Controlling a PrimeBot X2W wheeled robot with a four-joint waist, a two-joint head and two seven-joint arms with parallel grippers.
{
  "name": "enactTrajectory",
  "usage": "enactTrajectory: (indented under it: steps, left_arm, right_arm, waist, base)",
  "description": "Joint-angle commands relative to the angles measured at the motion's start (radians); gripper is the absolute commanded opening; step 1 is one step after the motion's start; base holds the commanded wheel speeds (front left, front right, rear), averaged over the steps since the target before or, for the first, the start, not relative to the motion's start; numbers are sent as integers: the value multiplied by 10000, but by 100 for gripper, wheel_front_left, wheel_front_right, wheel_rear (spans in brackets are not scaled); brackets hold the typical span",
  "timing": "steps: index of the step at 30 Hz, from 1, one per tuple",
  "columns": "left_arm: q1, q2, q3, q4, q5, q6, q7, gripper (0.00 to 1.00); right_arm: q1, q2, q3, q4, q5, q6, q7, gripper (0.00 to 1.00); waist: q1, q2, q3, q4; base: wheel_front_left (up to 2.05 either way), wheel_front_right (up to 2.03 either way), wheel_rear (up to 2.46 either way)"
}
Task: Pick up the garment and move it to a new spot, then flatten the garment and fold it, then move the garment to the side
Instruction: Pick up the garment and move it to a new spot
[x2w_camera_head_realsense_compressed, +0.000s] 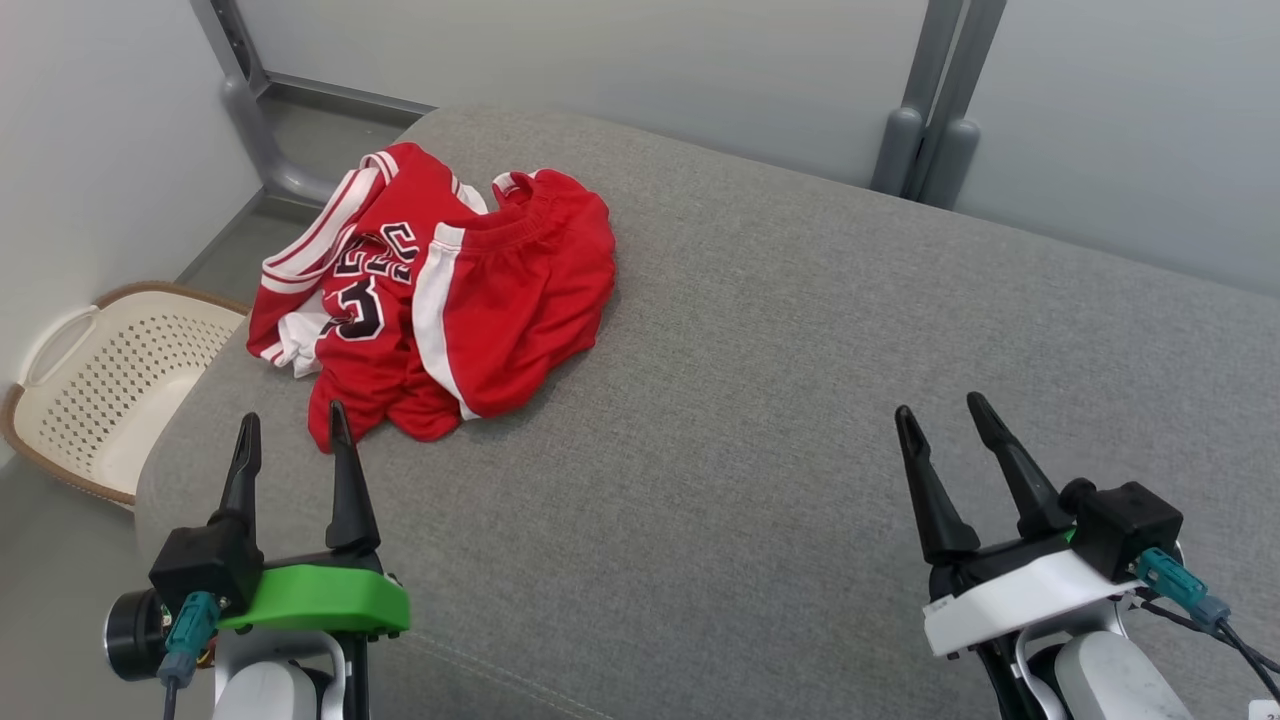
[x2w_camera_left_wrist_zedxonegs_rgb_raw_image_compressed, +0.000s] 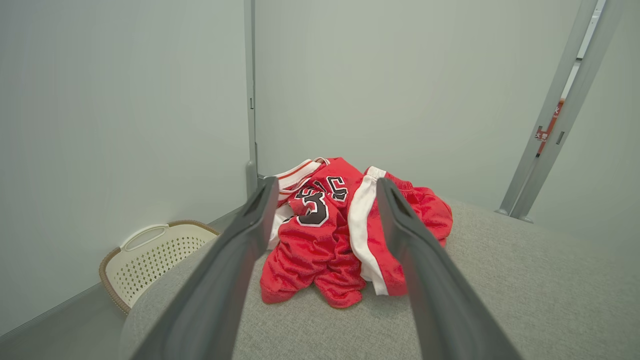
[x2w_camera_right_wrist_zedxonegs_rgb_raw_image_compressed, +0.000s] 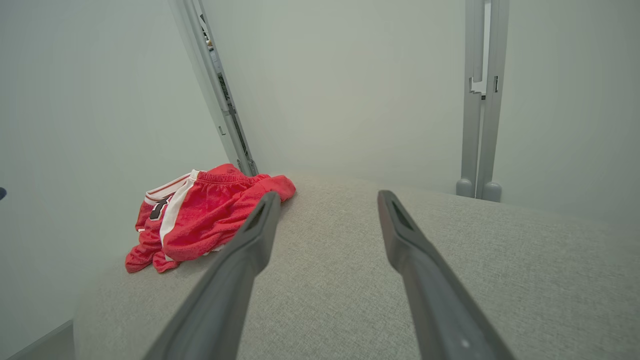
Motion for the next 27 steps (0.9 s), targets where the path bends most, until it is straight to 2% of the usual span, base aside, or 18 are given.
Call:
enactTrajectory:
  steps: [1,6,8,16,22,27]
  left_arm:
    - [-122,42,8,-5,-51,-28,0,100]
    - [-723,56,15,712,-593,-539,2,100]
    - [-1259,256,44,1079,-670,-744,233,100]
    - [-3699,1325,292,2478,-1611,-1393,2817,100]
    - [-5242,2292,330,3771,-2179,-1630,4840,100]
    - [-6155,2996,227,4872,-2537,-1719,5945,100]
  right_arm:
    - [-137,-77,-33,-85,15,1,-33,100]
    - [-320,-193,88,-344,44,1,-33,100]
    - [-461,-261,177,-467,81,1,-33,100]
    - [-1081,-496,488,-1010,127,1,-33,100]
    - [-1560,-615,814,-1164,190,1,-33,100]
    - [-1865,-641,913,-1215,275,1,-33,100]
  waist:
    - [0,0,91,-122]
    - [0,0,372,-484]
    - [0,0,536,-665]
    - [0,0,1495,-1664]
    - [0,0,2164,-2576]
    - [0,0,2581,-3303]
  base:
    - [0,0,0]
    - [0,0,0]
    - [0,0,0]
    - [0,0,0]
    - [0,0,0]
    - [0,0,0]
